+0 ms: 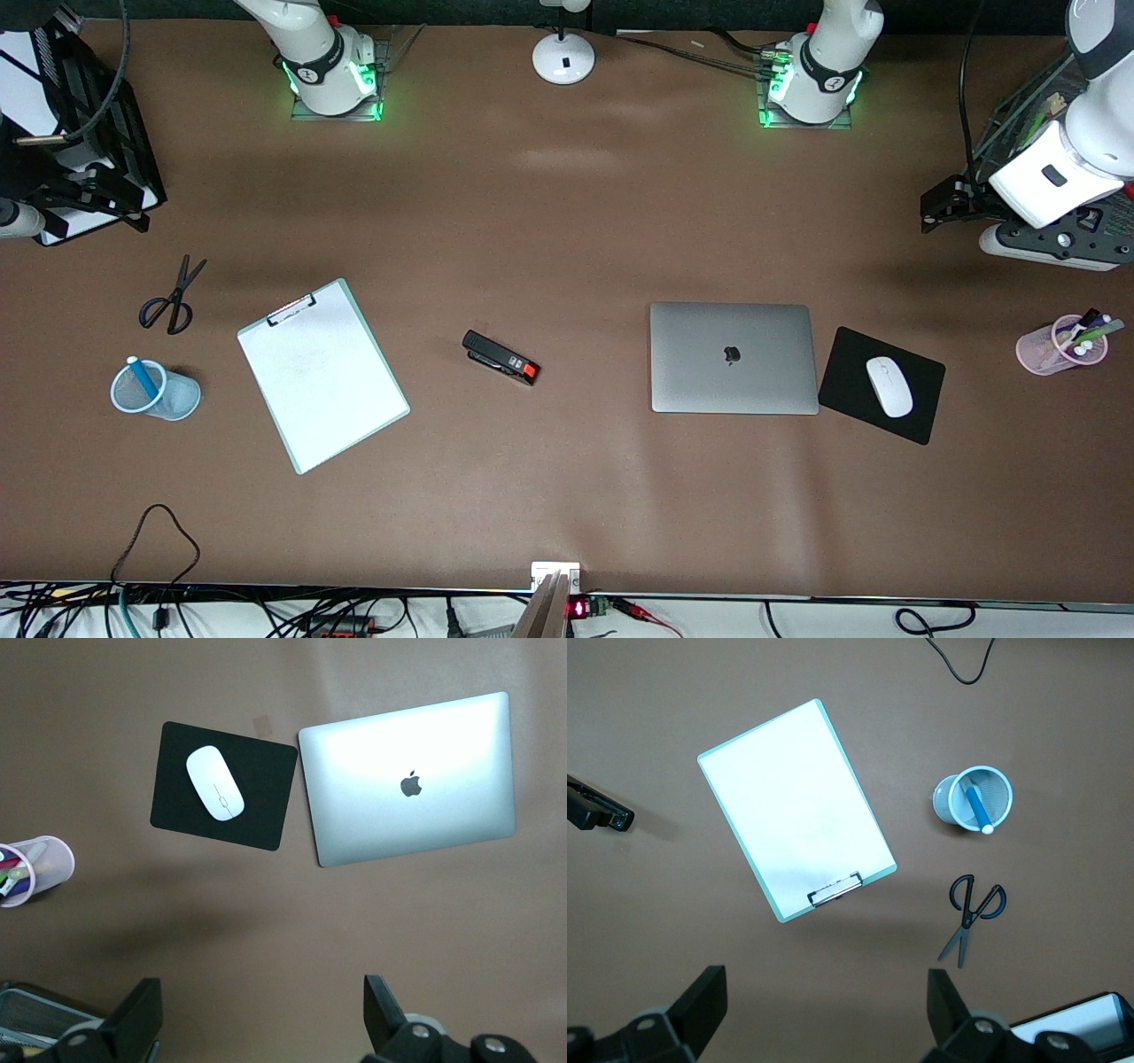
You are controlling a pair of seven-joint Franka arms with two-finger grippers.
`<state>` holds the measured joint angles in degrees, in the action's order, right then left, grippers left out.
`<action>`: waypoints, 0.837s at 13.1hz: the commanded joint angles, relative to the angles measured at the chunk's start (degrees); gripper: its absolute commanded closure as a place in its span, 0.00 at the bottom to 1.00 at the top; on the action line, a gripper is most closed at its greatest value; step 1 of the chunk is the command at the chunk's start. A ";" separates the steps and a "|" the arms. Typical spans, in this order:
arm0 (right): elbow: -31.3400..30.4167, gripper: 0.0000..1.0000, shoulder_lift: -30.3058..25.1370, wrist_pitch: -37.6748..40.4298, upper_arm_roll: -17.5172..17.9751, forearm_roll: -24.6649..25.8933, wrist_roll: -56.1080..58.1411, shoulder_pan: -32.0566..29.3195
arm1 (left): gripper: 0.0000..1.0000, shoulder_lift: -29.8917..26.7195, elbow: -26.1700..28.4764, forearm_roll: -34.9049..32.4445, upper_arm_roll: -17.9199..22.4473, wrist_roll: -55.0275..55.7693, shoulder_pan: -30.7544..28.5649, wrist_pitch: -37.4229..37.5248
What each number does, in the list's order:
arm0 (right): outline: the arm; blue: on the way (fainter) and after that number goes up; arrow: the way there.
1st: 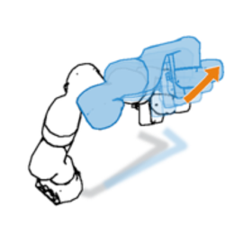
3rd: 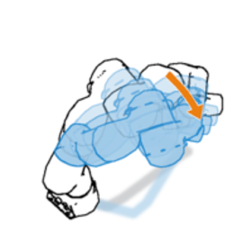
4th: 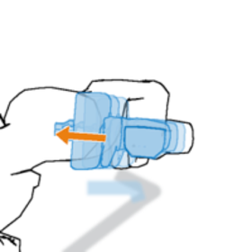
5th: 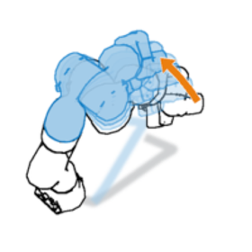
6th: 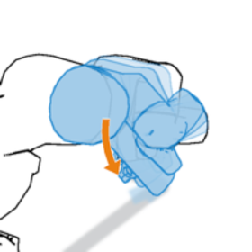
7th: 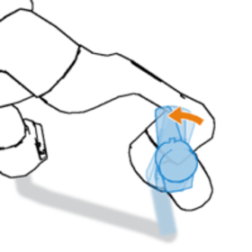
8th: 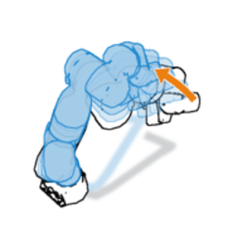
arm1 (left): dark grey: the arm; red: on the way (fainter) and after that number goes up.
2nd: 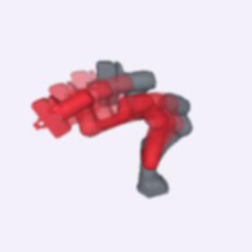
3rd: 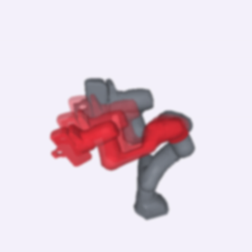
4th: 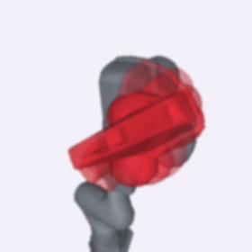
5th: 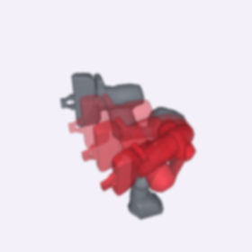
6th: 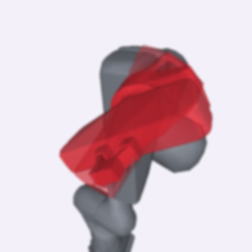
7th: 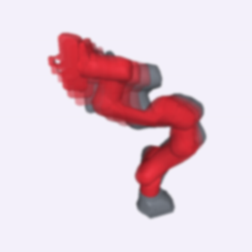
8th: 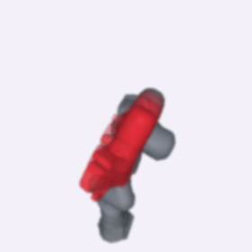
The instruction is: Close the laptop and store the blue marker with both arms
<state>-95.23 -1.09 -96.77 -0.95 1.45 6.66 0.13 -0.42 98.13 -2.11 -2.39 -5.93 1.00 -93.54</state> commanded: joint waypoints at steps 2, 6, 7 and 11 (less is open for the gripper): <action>-0.66 0.00 -0.75 0.87 0.60 -0.04 -0.86 -0.74 | 0.00 1.03 -1.62 -0.09 0.37 -1.28 -0.21 -0.85; -0.57 0.00 -0.75 2.72 0.69 -0.75 -5.86 -0.74 | 0.00 1.39 -1.45 0.00 0.54 -1.37 -1.00 -2.26; -0.49 0.00 -0.84 2.72 0.78 -0.84 -6.31 -0.57 | 0.00 1.21 -1.27 0.17 0.54 -1.37 -1.00 -2.26; -0.31 0.00 -0.93 2.72 1.04 -0.92 -6.31 -0.22 | 0.00 1.21 -1.18 0.18 0.63 -1.28 -1.09 -2.26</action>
<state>-95.24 -1.10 -94.61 -0.49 1.35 1.46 0.15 0.25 98.05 -2.11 -1.97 -5.99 0.06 -95.84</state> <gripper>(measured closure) 0.000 0.000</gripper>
